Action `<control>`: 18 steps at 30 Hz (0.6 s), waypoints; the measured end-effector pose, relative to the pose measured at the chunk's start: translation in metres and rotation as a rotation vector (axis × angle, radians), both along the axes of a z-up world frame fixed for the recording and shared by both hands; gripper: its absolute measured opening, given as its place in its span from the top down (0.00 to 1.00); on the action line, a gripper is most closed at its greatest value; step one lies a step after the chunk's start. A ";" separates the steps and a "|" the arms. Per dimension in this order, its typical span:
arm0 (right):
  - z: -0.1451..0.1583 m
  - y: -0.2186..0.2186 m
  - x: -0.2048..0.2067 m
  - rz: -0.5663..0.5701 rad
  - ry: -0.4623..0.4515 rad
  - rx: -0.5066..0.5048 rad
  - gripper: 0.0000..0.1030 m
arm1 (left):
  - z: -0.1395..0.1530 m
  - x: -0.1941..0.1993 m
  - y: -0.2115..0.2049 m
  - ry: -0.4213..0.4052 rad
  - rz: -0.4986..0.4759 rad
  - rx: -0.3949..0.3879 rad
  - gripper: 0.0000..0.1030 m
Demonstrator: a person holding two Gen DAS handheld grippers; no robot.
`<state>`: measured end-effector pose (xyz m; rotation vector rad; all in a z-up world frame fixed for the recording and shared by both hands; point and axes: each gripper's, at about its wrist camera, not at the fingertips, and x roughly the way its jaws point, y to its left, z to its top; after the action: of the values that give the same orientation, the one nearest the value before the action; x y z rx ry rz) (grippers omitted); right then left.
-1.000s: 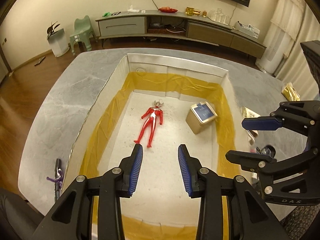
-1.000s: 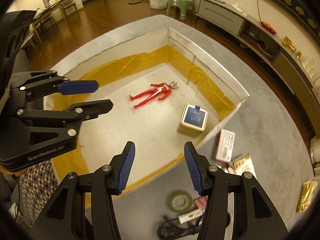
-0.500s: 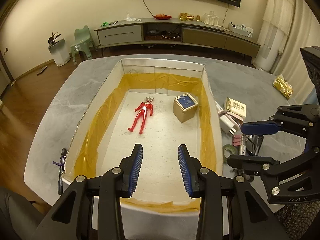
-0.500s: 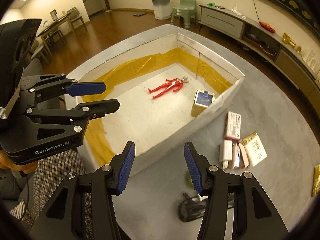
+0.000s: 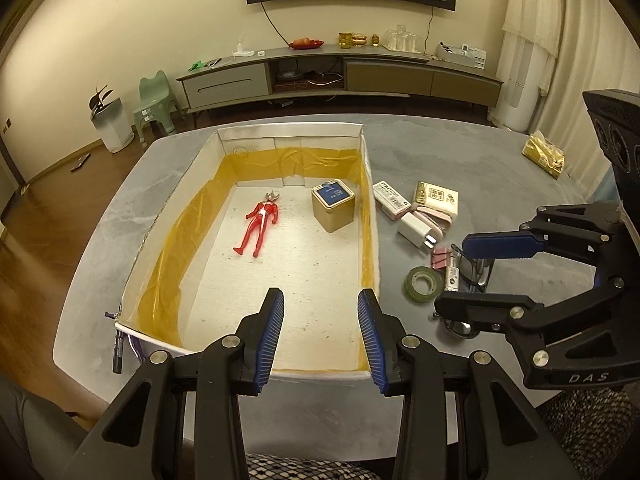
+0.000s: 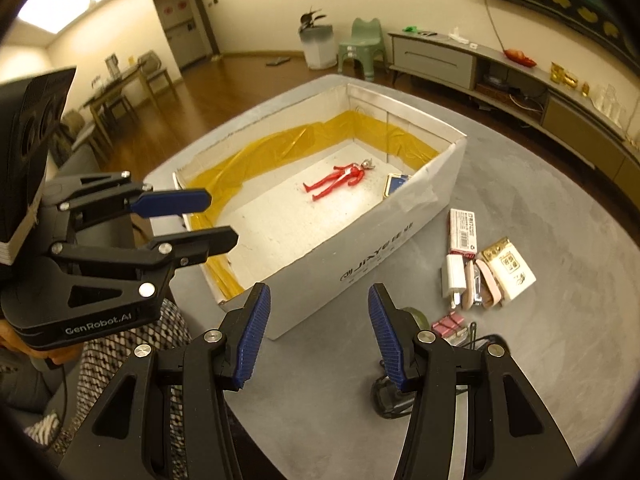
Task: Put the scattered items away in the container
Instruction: 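Withdraw both open grippers from the box back toward the remaining items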
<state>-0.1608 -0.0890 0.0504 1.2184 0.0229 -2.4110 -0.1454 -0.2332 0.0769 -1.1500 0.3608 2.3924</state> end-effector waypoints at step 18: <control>-0.020 0.044 0.038 -0.039 -0.005 -0.161 0.47 | -0.010 0.050 0.036 -0.001 -0.065 -0.026 0.61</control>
<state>-0.1232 -0.0449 0.0301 1.1610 -0.1944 -2.3914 -0.0957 -0.1967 0.0673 -1.1338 0.4236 2.3375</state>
